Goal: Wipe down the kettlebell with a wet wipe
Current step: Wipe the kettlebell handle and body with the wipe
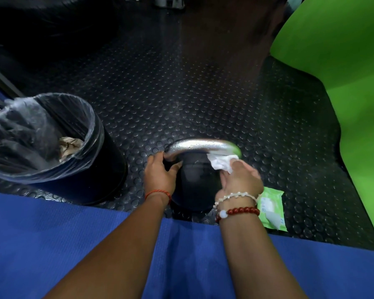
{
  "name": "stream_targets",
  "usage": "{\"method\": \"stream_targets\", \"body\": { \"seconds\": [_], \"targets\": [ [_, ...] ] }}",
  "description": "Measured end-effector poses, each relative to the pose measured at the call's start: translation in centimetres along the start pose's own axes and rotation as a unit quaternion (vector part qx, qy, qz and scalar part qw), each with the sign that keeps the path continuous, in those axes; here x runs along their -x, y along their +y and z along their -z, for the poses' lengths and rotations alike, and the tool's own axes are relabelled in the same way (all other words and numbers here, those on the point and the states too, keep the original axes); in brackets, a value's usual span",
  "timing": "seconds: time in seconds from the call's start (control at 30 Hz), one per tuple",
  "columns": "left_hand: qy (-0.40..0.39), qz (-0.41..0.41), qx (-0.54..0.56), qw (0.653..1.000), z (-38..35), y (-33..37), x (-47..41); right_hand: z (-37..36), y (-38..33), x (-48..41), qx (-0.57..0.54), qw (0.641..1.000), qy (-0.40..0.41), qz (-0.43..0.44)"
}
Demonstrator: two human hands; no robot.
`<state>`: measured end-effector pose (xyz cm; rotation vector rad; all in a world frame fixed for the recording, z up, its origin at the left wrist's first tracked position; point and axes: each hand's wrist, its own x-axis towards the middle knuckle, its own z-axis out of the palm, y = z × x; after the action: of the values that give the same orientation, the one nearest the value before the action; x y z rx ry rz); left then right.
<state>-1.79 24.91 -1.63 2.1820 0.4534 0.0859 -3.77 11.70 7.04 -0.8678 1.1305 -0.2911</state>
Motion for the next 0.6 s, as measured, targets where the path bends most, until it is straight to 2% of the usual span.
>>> {"method": "stream_targets", "body": {
  "seconds": [0.03,0.1,0.17,0.27,0.4,0.47,0.53,0.6],
  "targets": [
    [0.000,-0.001,0.001,1.000,0.0,0.0,0.0,0.2,0.1,-0.2,0.055,0.994,0.026,0.095],
    [0.002,-0.004,0.000,1.000,0.0,-0.1,0.0,0.5,0.3,-0.6,0.173,0.949,0.040,0.259],
    [0.005,-0.003,-0.005,1.000,-0.1,-0.3,-0.1,0.9,0.6,-1.1,0.269,0.879,0.037,0.392],
    [0.008,-0.002,-0.005,1.000,-0.2,-0.2,-0.1,1.0,1.0,-2.1,0.312,0.772,0.014,0.554],
    [0.011,-0.004,-0.005,1.000,-0.2,-0.1,0.1,1.4,1.6,-2.7,0.332,0.676,-0.063,0.655],
    [0.009,-0.001,-0.010,1.000,-0.1,-0.1,0.1,1.2,1.4,-3.2,0.353,0.662,-0.080,0.657],
    [0.009,-0.002,-0.010,1.000,-0.2,-0.1,0.1,0.8,1.0,-3.5,0.368,0.667,-0.083,0.643],
    [0.011,-0.003,-0.008,1.000,-0.2,-0.2,0.1,1.1,1.3,-3.4,0.387,0.651,-0.084,0.648]
  ]
}}
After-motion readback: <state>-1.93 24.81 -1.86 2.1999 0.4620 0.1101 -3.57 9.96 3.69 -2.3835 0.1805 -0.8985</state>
